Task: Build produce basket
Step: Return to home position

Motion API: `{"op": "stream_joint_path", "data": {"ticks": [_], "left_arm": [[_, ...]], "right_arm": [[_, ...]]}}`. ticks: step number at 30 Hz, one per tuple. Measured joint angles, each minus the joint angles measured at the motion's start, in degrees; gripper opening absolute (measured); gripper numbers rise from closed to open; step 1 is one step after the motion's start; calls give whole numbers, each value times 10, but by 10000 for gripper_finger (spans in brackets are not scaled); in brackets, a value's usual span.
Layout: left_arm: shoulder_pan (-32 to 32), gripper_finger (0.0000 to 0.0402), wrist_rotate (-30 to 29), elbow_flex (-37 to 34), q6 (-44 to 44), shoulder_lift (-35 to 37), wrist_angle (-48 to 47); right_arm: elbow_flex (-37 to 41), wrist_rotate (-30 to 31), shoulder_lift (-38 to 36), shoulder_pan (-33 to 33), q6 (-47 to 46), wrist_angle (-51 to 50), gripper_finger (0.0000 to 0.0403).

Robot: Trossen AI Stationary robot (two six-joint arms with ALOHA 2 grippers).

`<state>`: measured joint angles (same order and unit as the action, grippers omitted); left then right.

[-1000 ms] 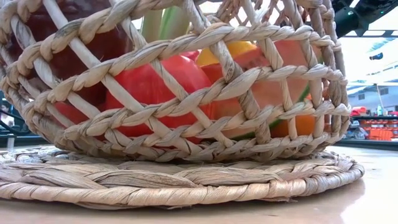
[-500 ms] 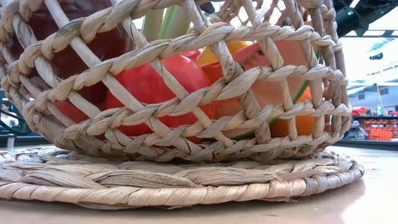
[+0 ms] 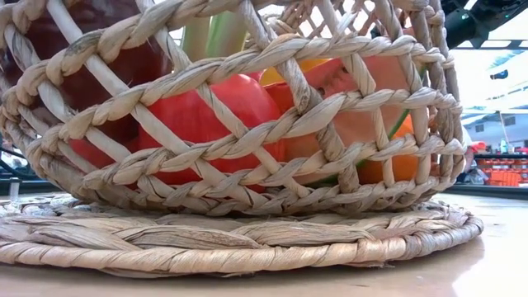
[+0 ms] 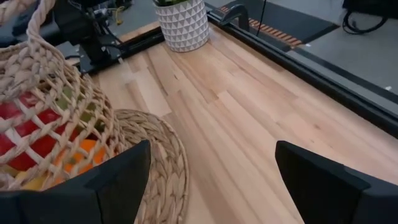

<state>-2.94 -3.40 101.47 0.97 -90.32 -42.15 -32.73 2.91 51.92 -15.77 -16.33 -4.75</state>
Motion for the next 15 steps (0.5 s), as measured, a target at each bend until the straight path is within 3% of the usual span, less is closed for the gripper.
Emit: {"op": "stream_joint_path", "data": {"ticks": [3,7,11,15], "left_arm": [[-1,396,-8,0,-17,49,1],[-13,396,-66,-43,-17,113,-4],[-22,396,-118,-179,-3,191,62],[-11,396,-129,-344,-1,289,202]], "right_arm": [[0,0,0,0,25,0,348],[0,0,-1,0,58,1,348],[0,0,-2,0,56,20,348],[0,0,-2,0,54,57,348]]}}
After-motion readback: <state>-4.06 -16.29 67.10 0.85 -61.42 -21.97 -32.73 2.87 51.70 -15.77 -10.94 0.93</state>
